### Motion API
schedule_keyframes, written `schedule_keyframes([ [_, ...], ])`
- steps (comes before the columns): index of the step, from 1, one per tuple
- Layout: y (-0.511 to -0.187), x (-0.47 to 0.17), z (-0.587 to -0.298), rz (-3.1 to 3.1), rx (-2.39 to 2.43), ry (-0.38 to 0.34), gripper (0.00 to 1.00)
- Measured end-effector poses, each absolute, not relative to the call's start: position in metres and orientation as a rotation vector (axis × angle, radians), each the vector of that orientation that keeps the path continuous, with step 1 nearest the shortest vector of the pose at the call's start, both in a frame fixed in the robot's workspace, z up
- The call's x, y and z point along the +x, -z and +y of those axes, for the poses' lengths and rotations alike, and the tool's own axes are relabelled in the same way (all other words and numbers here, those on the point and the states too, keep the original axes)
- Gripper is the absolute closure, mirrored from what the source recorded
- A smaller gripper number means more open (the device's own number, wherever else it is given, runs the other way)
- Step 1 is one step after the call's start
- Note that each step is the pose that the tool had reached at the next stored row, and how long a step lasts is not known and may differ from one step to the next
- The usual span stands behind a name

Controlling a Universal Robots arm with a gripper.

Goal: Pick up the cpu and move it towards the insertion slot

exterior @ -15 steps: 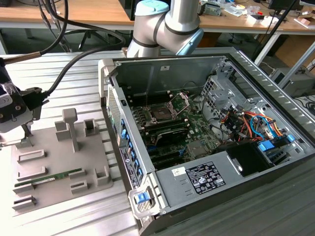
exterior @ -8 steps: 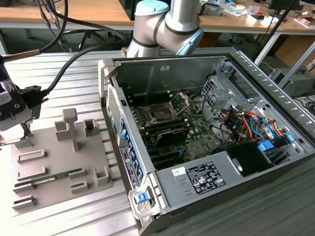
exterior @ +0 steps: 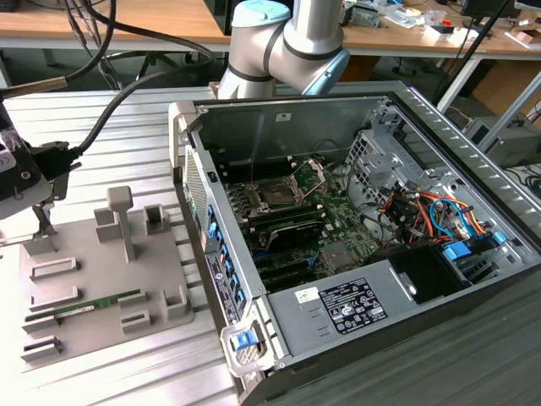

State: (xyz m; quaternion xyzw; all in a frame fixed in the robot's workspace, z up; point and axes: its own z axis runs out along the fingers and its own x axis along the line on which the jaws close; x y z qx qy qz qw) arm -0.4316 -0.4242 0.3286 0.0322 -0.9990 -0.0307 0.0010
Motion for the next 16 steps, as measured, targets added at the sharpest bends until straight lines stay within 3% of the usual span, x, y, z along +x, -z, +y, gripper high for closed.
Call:
schedule_keyframes([
  [16,-0.3406,-0.4316,-0.4242,-3.136,0.101,0.097,0.45],
])
